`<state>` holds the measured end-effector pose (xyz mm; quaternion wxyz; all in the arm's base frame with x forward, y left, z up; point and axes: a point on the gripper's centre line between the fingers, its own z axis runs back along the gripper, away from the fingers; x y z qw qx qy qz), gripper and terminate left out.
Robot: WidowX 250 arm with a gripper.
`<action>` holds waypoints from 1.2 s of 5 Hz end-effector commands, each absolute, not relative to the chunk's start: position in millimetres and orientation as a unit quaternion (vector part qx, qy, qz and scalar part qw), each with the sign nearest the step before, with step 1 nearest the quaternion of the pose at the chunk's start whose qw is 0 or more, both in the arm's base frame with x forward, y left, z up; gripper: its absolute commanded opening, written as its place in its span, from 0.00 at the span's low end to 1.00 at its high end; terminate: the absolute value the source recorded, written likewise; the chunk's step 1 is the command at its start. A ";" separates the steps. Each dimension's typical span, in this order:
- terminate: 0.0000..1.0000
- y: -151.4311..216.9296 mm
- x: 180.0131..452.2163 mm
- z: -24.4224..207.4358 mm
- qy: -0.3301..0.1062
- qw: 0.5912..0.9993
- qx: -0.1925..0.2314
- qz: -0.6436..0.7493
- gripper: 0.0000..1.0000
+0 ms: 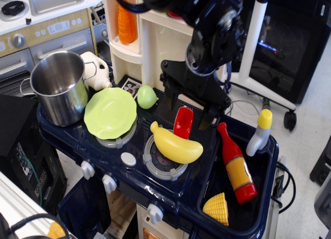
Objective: Put sushi in pot or pan
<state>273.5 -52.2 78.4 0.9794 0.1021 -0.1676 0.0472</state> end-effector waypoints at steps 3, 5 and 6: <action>0.00 -25.4 291.6 34.4 -0.241 0.966 0.085 0.041 1.00; 0.00 -28.9 295.7 39.7 -0.230 0.969 0.064 0.059 0.00; 0.00 -24.4 290.9 64.7 -0.206 0.975 0.060 0.059 0.00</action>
